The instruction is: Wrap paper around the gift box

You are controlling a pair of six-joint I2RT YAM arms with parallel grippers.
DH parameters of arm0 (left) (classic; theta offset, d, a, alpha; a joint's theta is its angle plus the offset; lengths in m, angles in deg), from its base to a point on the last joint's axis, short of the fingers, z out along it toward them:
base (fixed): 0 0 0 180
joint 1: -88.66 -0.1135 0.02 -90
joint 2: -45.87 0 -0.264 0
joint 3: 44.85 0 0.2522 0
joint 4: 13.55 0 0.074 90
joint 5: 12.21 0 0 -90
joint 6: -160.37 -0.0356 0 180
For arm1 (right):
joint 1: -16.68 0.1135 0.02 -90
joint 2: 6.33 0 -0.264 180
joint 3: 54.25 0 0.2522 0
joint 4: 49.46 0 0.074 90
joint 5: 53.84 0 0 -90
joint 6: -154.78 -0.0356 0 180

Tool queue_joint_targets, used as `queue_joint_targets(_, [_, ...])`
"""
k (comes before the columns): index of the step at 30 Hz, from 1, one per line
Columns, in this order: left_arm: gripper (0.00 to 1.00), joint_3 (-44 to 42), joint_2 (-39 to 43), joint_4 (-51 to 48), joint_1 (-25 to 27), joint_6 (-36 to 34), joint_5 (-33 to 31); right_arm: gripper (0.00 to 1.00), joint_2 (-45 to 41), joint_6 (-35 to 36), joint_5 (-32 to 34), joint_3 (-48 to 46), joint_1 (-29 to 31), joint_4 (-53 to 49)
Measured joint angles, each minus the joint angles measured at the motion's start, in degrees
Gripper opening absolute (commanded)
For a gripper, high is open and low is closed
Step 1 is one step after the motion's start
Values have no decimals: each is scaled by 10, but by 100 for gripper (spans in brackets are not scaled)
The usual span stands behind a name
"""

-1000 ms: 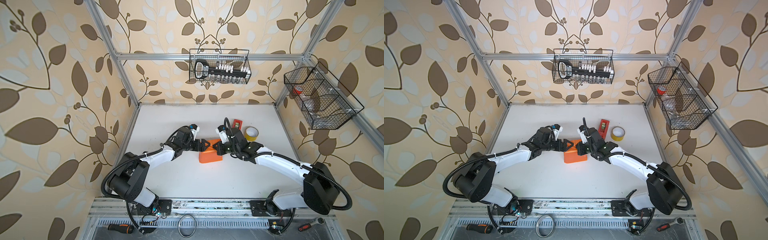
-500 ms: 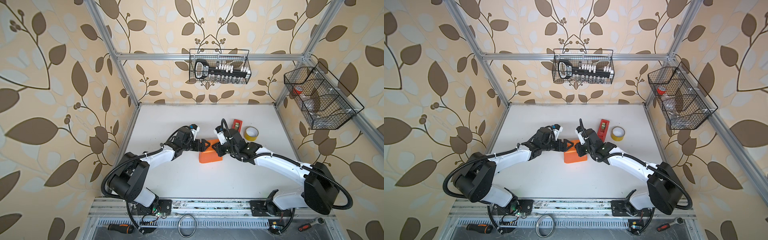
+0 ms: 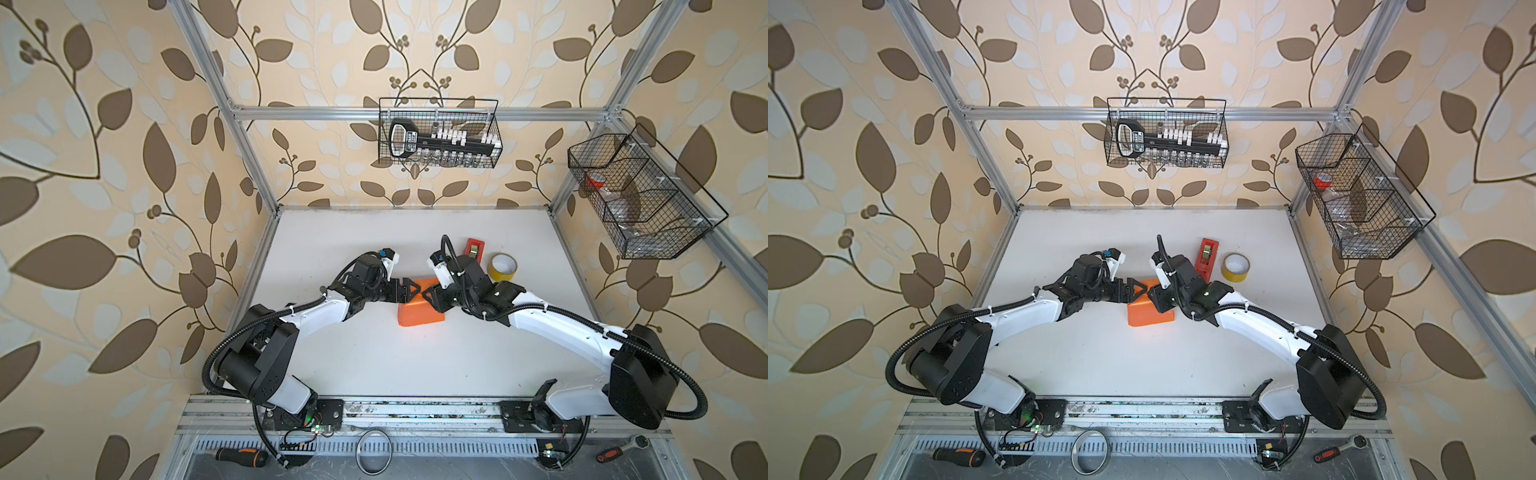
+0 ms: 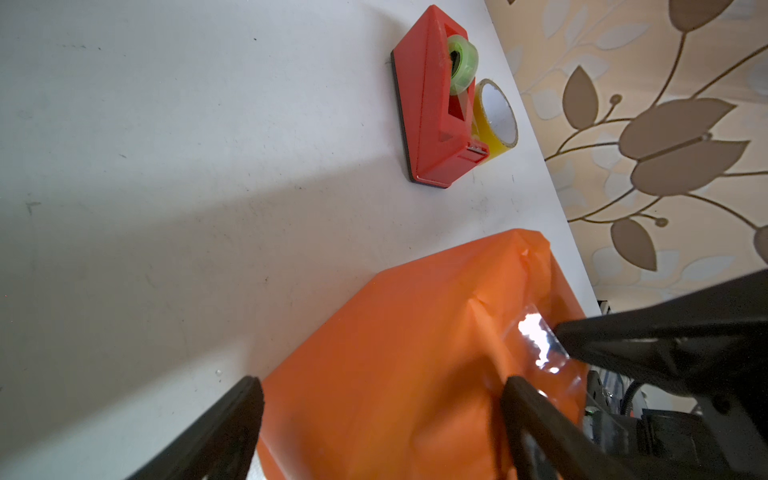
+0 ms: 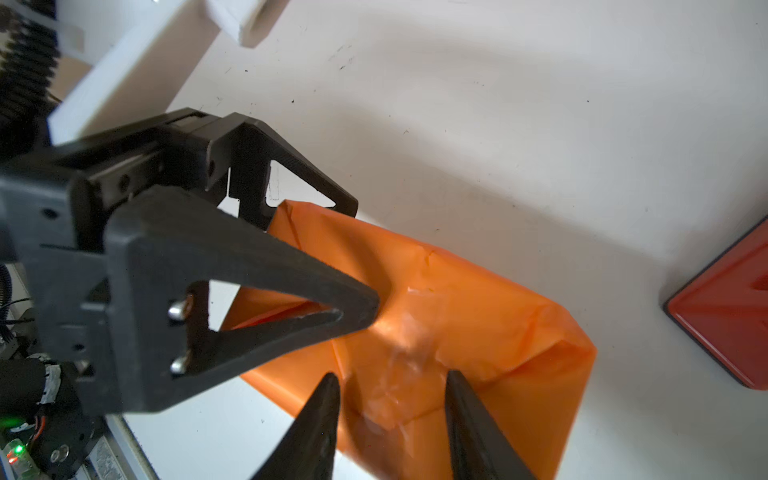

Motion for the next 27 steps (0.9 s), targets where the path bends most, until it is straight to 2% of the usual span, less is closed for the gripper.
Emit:
queue_joint_targets(8, [91,0,0,0,0,0,0,58,-42,-5,-16,5,-2,-19])
queue_joint_targets(11, [91,0,0,0,0,0,0,43,-56,-9,-23,8,-2,-18])
queue_joint_targets(13, [90,0,0,0,0,0,0,27,-58,-13,-31,12,-3,-16])
queue_joint_targets(16, [90,0,0,0,0,-1,0,13,-48,-18,-42,18,-3,-12])
queue_joint_targets(21, [90,0,0,0,0,-1,0,2,-16,-24,-46,20,-4,-9])
queue_joint_targets(27, [90,0,0,0,0,-1,0,1,-6,-28,-46,11,-4,-12])
